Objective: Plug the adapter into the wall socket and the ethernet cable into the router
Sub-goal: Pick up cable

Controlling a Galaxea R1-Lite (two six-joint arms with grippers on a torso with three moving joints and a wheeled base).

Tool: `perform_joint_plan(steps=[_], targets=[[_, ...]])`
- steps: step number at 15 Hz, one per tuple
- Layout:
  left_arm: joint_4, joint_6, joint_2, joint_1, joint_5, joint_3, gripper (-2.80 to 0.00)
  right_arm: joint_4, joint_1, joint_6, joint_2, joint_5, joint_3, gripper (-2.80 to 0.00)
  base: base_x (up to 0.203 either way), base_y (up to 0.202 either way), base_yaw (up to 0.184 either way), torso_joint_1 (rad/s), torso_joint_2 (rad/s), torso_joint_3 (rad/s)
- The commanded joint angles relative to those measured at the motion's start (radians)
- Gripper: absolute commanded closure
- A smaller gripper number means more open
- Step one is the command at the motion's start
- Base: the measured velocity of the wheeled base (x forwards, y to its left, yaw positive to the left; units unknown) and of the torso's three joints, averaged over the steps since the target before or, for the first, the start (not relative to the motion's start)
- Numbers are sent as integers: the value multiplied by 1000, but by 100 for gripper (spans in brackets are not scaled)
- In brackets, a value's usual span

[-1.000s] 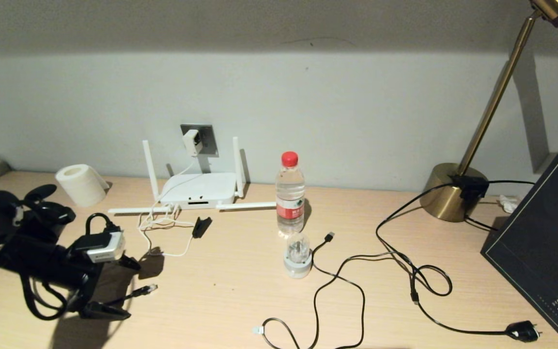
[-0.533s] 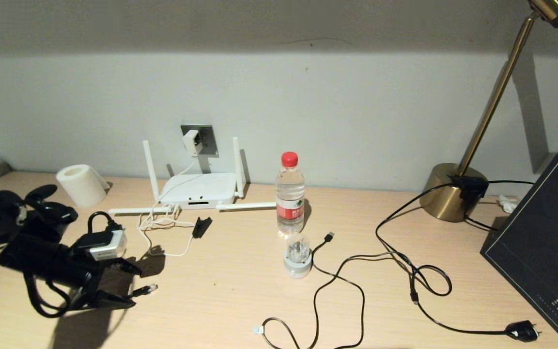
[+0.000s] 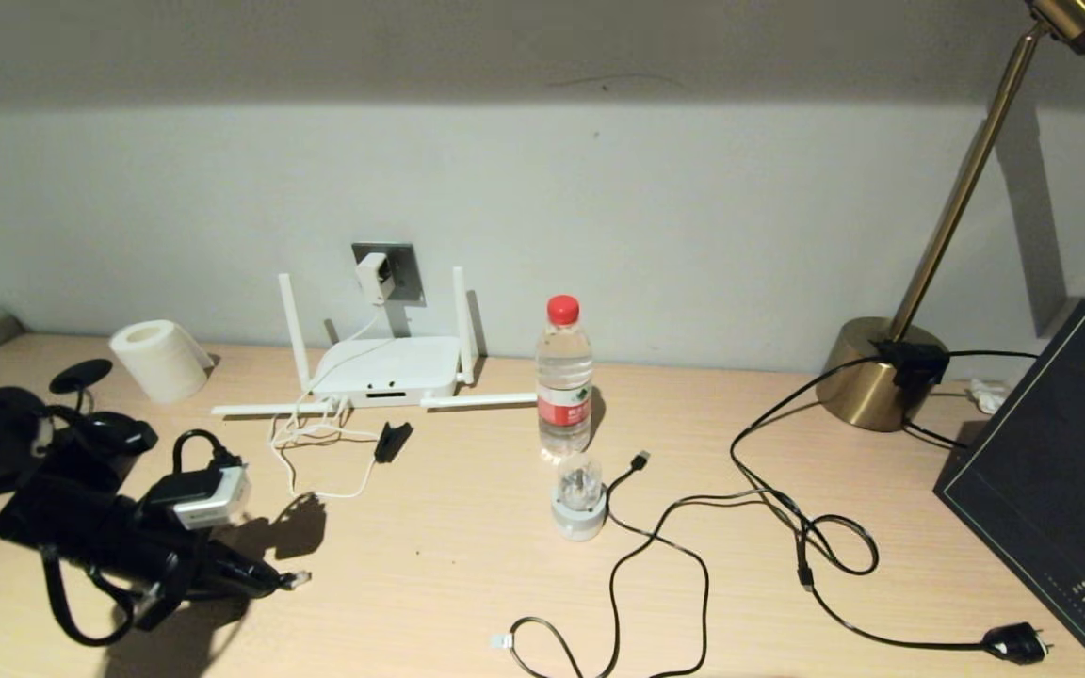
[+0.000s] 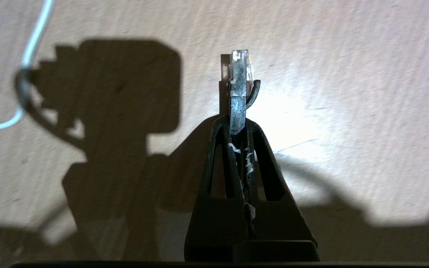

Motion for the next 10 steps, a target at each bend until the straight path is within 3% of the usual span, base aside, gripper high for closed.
perform_joint_plan(steps=[1, 5, 7, 8, 10], targets=[[3, 9, -32, -2, -2, 22, 0, 1, 0, -1, 2, 1, 0, 0, 0, 0, 0, 0, 0, 0], [6, 4, -178, -14, -62, 20, 0, 1, 0, -1, 2, 1, 0, 0, 0, 0, 0, 0, 0, 0], [-8, 2, -225, -41, -91, -85, 0, 1, 0, -1, 2, 1, 0, 0, 0, 0, 0, 0, 0, 0], [-67, 3, -240, -58, -94, -134, 0, 1, 0, -2, 2, 1, 0, 0, 0, 0, 0, 0, 0, 0], [-286, -20, -298, -100, -97, -126, 0, 1, 0, -2, 0, 1, 0, 0, 0, 0, 0, 0, 0, 0]])
